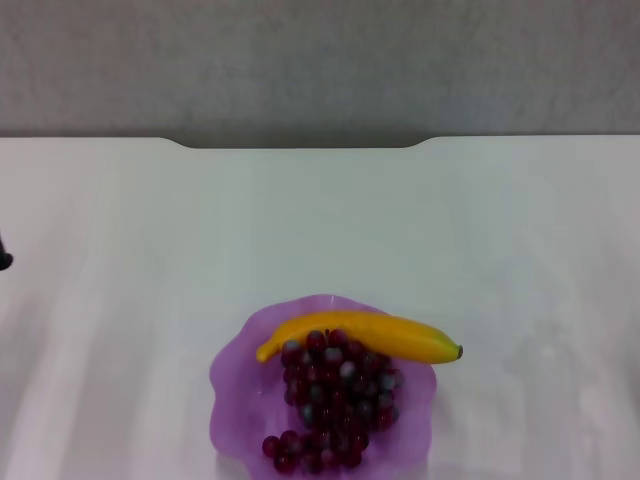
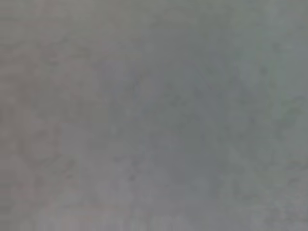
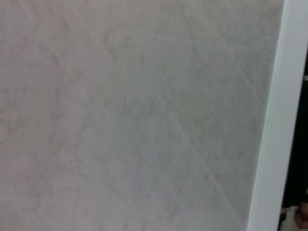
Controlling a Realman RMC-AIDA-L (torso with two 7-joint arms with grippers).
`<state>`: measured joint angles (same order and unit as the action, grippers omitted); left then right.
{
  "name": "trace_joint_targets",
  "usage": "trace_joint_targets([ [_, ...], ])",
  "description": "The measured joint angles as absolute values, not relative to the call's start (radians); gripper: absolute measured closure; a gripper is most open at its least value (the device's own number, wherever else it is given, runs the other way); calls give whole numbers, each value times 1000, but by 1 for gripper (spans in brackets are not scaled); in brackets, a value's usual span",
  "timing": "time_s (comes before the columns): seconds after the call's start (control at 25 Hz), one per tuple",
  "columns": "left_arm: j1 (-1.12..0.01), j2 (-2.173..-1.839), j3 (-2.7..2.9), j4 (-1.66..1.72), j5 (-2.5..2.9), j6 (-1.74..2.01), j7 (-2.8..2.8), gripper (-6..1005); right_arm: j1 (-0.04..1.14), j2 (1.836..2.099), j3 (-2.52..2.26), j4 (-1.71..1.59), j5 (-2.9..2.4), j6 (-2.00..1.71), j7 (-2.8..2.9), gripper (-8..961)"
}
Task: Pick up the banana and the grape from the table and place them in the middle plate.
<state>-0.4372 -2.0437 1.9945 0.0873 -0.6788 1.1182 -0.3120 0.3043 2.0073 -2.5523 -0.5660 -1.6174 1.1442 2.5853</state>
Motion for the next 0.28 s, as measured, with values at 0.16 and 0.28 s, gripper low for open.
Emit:
trace_joint_targets([
  [0.16,-441,-2041,1990,87,-698,1042,-366,957,314,2007,-2553,-564,-1617,1111,2600,953],
  [0.28,-442,-2041,1990,86,-698,1031,-381,956,316,2006,-2553,-562,-1617,1107,2610,953],
])
